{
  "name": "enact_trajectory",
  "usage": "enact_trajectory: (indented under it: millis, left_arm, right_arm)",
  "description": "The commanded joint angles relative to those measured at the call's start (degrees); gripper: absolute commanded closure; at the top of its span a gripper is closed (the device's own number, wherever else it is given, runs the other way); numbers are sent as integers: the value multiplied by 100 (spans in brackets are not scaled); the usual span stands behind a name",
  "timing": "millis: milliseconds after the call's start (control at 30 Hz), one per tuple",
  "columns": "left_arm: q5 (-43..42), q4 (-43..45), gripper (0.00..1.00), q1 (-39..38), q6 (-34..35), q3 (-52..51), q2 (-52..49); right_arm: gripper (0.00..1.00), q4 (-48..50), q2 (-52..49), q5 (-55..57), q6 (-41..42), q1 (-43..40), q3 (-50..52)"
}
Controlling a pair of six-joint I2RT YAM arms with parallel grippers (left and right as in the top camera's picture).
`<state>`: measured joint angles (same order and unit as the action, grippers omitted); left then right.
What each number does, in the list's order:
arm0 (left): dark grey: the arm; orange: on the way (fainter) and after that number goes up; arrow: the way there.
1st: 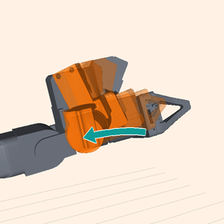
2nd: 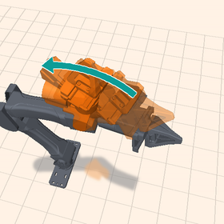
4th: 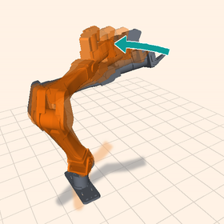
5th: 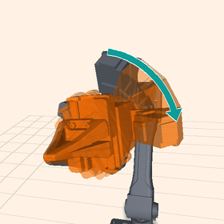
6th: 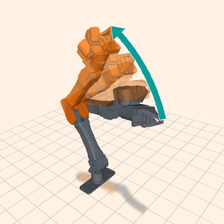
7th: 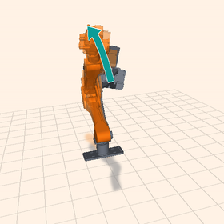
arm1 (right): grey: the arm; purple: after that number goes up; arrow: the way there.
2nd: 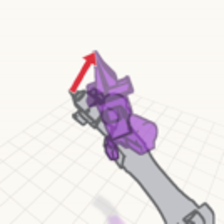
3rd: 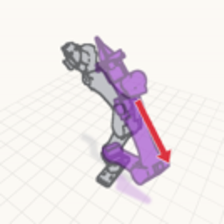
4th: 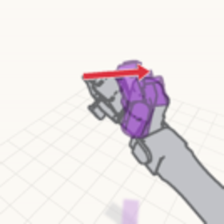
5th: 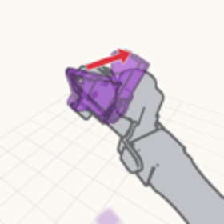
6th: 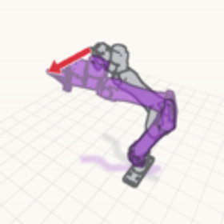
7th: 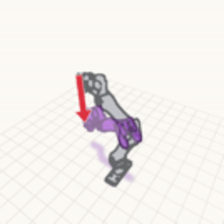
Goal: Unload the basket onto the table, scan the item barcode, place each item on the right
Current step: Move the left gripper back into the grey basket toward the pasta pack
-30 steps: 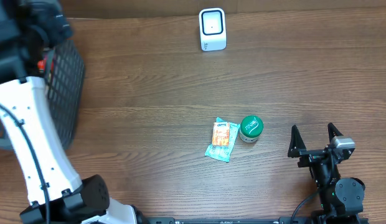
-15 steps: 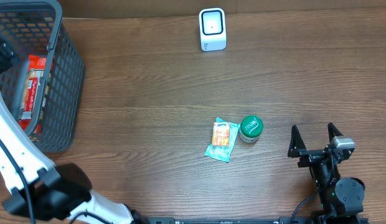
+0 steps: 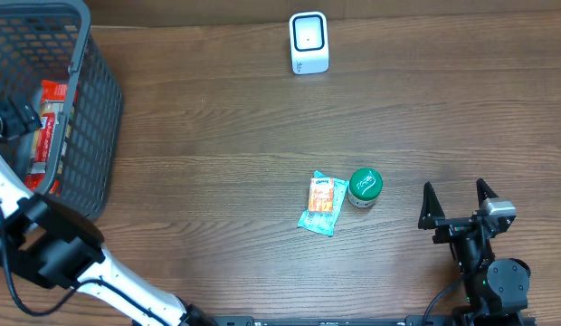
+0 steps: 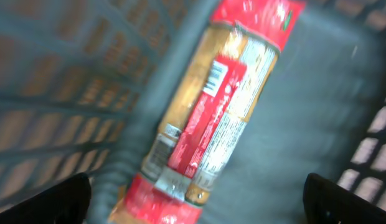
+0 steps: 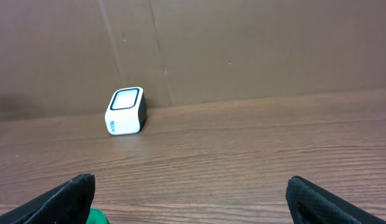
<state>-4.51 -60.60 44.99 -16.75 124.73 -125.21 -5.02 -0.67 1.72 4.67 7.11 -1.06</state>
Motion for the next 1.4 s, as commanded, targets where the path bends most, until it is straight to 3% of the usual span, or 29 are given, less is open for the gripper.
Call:
enact_trajectory:
  millis: [0,367,900,1100,1367]
  left_arm:
    - [-544,61,0,35,-898,57,-540]
    - [-562,575,0,44,-1659,57,-1285]
    - [-616,568,0,116,-1526,57,-2170]
    - [-1130,358,13,101,-1362,59,-2157]
    - [-1161,234,20,74,-1259,57,-2159]
  right_arm:
    - [0,35,50,-13,-22,-22,61]
    - [0,35,50,-13,-22,-22,61]
    - [0,35,50,-13,-22,-22,61]
    - [0,35,50,-13,-22,-22,61]
    - [0,35,50,-13,-22,-22,61]
